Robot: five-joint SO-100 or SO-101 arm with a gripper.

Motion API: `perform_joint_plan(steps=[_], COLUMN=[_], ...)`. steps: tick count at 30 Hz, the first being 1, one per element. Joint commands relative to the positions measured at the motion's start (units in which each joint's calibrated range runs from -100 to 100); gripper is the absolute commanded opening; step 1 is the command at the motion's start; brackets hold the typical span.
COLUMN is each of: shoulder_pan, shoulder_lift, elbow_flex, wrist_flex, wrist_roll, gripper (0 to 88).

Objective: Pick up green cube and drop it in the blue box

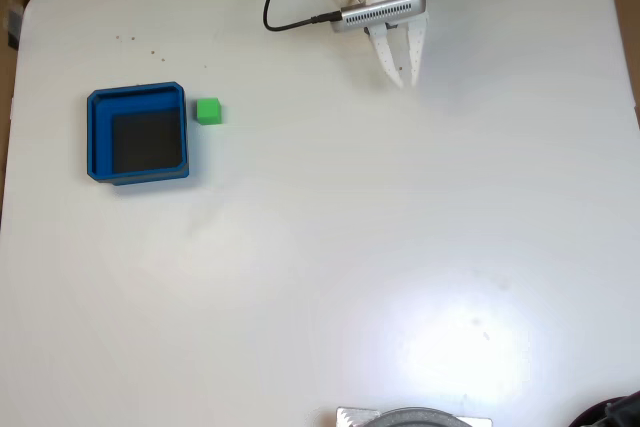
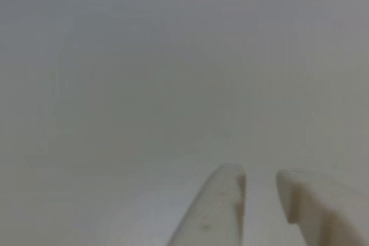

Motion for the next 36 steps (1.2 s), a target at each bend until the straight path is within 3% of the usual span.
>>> perform_joint_plan(steps=[1, 20, 36], shoulder_pan=[-0.24, 0.67, 19.07], shoulder_lift=[-0.25, -0.25, -0.25], elbow_flex=[0.36, 0.36, 0.27], wrist_flex=[-1.29, -1.29, -1.29], wrist_roll=[-0.15, 0.15, 0.15], gripper=[2.3, 2.3, 2.3])
